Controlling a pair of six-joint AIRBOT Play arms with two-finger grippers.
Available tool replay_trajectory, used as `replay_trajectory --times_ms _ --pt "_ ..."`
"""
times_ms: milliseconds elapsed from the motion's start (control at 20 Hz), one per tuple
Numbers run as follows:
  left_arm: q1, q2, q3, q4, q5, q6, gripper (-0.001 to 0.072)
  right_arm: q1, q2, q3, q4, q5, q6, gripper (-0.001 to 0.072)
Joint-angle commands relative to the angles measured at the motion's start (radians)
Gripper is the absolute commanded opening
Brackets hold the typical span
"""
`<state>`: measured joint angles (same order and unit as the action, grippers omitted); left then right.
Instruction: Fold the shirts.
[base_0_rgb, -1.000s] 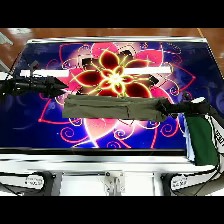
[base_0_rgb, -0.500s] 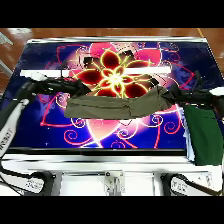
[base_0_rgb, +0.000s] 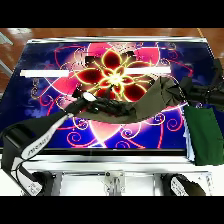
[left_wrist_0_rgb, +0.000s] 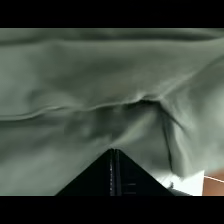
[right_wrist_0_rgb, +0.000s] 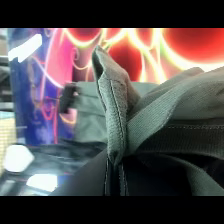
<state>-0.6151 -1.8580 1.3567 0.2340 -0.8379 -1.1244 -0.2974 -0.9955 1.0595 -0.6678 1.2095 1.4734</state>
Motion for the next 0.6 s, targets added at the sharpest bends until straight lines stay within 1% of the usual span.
replay_trajectory --times_ms 0,50,150,200,250,300,350,450,500,550 --pt "-0.098 -0.056 0.001 -0.167 0.127 0.006 0.0039 0.001 0.063 0.001 0.002 0.03 0.068 0.0059" --pt "-0.09 -0.067 0.001 -0.218 0.132 0.006 0.0039 0.001 0.072 0.001 0.003 0.045 0.073 0.0059" --pt "-0.04 -0.057 0.001 -0.24 0.105 0.016 0.0038 0.003 0.082 0.001 0.005 0.087 0.076 0.0059" --pt "0.002 -0.033 0.001 -0.238 0.084 0.046 0.0038 0.021 0.083 0.001 0.005 0.092 0.075 0.0059" --pt "0.054 0.006 0.001 -0.235 0.06 0.095 0.0037 0.06 0.082 0.001 -0.002 0.076 0.075 0.0059" --pt "0.108 0.051 0.001 -0.229 0.04 0.143 0.0037 0.115 0.082 0.001 -0.023 0.029 0.077 0.0059" --pt "0.173 0.112 0.001 -0.226 0.016 0.204 0.0037 0.184 0.082 0.001 -0.053 -0.048 0.088 0.0059" --pt "0.317 0.243 0.001 -0.227 -0.086 0.329 0.0038 0.36 0.058 0.001 -0.091 -0.269 0.125 0.0059" --pt "0.39 0.311 0.001 -0.227 -0.137 0.357 0.0038 0.447 0.03 0.001 -0.09 -0.378 0.124 0.0059" --pt "0.468 0.383 0.001 -0.227 -0.177 0.357 0.0038 0.532 -0.012 0.001 -0.089 -0.481 0.127 0.0059"
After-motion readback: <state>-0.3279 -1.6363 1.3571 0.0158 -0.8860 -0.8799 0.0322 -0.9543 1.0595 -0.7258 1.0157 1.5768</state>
